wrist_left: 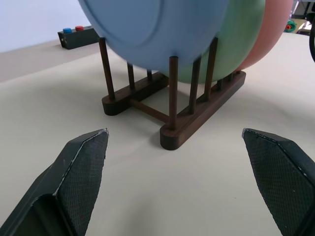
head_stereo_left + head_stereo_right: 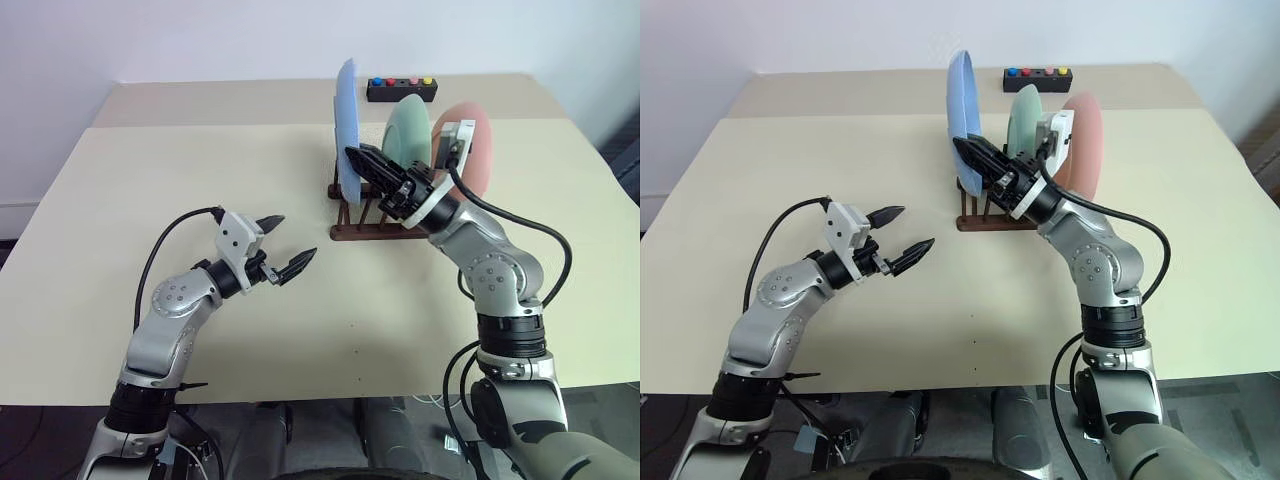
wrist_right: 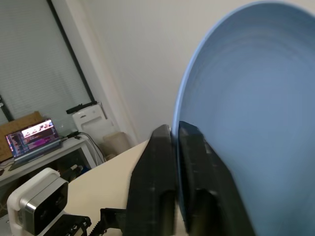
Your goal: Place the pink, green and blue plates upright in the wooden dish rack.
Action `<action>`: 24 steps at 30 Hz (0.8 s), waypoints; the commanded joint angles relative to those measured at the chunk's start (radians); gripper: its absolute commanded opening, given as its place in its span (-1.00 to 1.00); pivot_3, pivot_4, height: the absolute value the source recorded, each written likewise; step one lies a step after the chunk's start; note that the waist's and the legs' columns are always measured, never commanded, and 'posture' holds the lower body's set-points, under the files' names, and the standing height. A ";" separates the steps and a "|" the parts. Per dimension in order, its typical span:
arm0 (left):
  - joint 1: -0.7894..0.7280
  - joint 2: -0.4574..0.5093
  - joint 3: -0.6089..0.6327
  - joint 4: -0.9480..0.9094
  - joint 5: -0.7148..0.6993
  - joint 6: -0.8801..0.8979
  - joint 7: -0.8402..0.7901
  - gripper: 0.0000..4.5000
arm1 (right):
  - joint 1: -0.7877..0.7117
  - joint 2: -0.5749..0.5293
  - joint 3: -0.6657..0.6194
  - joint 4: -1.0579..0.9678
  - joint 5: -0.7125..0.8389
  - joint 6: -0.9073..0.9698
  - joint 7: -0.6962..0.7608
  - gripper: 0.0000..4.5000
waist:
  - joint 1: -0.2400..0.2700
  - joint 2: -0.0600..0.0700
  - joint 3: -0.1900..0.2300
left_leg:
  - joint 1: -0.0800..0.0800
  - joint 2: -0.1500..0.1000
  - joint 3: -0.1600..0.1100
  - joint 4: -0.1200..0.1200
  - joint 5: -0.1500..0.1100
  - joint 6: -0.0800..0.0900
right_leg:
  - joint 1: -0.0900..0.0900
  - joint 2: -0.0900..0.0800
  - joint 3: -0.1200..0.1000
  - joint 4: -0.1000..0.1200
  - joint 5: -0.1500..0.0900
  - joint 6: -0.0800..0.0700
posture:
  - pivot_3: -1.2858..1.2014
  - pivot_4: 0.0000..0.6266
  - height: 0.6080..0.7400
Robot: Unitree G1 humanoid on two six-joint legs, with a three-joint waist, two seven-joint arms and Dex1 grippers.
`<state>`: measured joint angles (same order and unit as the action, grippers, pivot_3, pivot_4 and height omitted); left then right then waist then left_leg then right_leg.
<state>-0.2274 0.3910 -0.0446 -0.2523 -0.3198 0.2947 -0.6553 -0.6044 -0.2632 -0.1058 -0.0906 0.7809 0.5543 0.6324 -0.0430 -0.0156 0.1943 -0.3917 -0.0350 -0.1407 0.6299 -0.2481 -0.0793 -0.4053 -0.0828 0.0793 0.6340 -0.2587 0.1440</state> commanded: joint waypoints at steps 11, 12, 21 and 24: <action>0.004 0.001 0.009 -0.035 -0.012 -0.018 -0.005 1.00 | 0.007 -0.011 -0.017 -0.042 -0.021 -0.023 -0.001 0.96 | 0.000 0.000 0.000 | 0.000 0.000 0.000 0.000 0.000 0.000 | 0.000 0.000 0.000 0.000 0.000 0.000 | 0.03 -0.52 1.00; 0.003 0.000 0.009 -0.036 -0.012 -0.018 -0.005 1.00 | 0.007 -0.014 -0.017 -0.043 -0.027 -0.026 -0.001 0.96 | 0.000 0.000 0.000 | 0.000 0.000 0.000 0.000 0.000 0.000 | 0.000 0.000 0.000 0.000 0.000 0.000 | 0.03 -0.52 1.00; 0.005 -0.003 0.006 -0.039 -0.013 -0.015 -0.004 1.00 | -0.025 -0.042 -0.009 -0.061 -0.099 -0.080 -0.005 0.96 | 0.000 0.000 0.000 | 0.000 0.000 0.000 0.000 0.000 0.000 | 0.000 0.000 0.000 0.000 0.000 0.000 | 0.03 -0.52 1.00; 0.006 -0.003 0.006 -0.040 -0.014 -0.015 -0.004 1.00 | -0.041 -0.070 -0.005 -0.073 -0.138 -0.107 0.004 0.96 | 0.000 0.000 0.000 | 0.000 0.000 0.000 0.000 0.000 0.000 | 0.000 0.000 0.000 0.000 0.000 0.000 | 0.03 -0.52 1.00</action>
<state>-0.2267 0.3896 -0.0451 -0.2524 -0.3197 0.2945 -0.6552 -0.6104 -0.3180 -0.1039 -0.1053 0.6573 0.4799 0.6298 -0.0430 -0.0155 0.1944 -0.3917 -0.0350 -0.1406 0.6297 -0.2481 -0.0793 -0.4053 -0.0828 0.0793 0.6338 -0.2588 0.1441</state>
